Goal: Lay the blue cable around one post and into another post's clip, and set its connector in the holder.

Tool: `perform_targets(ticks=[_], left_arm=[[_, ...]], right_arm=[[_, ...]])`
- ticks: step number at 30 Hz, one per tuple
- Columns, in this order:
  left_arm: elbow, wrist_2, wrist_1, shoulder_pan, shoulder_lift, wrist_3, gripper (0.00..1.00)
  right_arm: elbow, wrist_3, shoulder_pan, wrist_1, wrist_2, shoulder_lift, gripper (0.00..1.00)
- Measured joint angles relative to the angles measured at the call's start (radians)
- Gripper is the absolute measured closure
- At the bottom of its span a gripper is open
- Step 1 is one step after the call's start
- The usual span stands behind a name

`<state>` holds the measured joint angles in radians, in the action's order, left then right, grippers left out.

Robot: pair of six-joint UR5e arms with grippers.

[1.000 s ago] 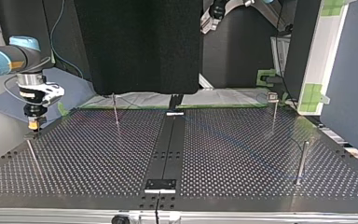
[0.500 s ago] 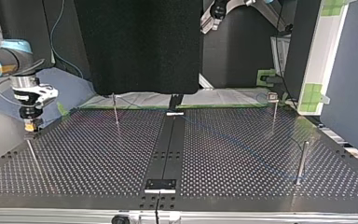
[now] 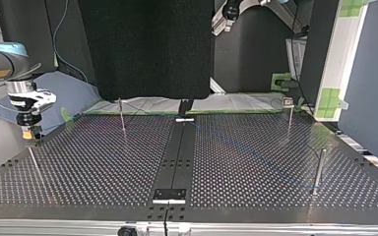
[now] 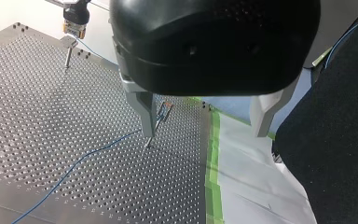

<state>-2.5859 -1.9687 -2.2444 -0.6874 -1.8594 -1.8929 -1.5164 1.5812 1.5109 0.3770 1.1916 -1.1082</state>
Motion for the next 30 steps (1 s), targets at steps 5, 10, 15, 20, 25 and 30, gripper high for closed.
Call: perform_targets(ticks=[5,10,15,20,25,30], left_arm=[[0.000,0.000,0.000,0.000,0.000,0.000,0.00],[0.000,-0.001,0.000,0.000,0.000,0.000,0.00],[0.000,-0.010,0.000,0.000,0.000,-0.001,0.00],[0.000,-0.015,-0.001,0.000,0.000,-0.001,0.00],[0.000,-0.018,-0.001,0.000,0.000,-0.001,0.00],[0.000,-0.020,-0.002,0.000,0.000,-0.001,0.00]], right_arm=[[0.022,0.005,-0.001,-0.007,-0.021,0.023,1.00],[0.045,0.004,0.002,-0.016,-0.041,0.045,1.00],[0.060,0.006,0.002,-0.013,-0.058,0.050,1.00],[0.064,0.007,0.001,-0.007,-0.069,0.050,1.00],[0.064,0.009,-0.002,0.003,-0.079,0.050,1.00],[0.064,0.021,-0.003,0.023,-0.085,0.050,1.00]])
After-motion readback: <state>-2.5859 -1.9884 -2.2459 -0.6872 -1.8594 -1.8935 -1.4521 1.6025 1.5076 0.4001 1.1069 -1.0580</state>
